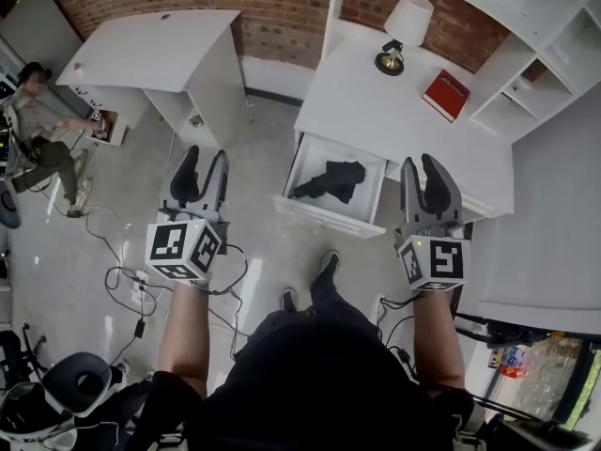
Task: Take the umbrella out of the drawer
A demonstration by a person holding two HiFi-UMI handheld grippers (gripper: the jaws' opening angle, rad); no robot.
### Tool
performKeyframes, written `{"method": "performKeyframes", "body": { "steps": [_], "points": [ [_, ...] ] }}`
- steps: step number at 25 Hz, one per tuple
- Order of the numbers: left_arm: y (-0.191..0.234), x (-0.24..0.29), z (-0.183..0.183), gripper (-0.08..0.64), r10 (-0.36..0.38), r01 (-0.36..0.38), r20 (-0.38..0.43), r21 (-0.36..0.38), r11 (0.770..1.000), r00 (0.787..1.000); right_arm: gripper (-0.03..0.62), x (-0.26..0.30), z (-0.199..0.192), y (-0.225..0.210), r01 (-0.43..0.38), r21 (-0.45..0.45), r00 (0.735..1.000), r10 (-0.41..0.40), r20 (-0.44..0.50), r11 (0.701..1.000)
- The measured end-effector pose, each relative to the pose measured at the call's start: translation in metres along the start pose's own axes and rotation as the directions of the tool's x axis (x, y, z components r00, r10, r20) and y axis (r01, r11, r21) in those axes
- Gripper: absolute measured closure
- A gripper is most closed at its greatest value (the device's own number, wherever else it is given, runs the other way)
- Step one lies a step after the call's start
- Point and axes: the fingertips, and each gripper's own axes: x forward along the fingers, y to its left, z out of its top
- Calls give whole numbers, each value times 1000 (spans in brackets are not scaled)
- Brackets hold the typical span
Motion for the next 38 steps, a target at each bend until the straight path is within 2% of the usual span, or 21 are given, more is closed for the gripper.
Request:
{"method": "performKeyframes", "body": {
  "steps": [17, 28, 38],
  "points": [
    [-39, 137, -47, 362, 46, -43, -132, 25, 999, 990, 491, 123, -91, -78, -106, 136, 989, 118, -86, 985],
    [-59, 173, -55, 362, 88, -77, -165, 74, 994, 982, 495, 161, -117, -111, -157, 190, 982, 173, -76, 969],
    [-79, 206, -73, 362, 64, -45, -230, 90, 995, 971, 500, 176, -132, -137, -157, 223, 979, 182, -94, 962]
  ]
}}
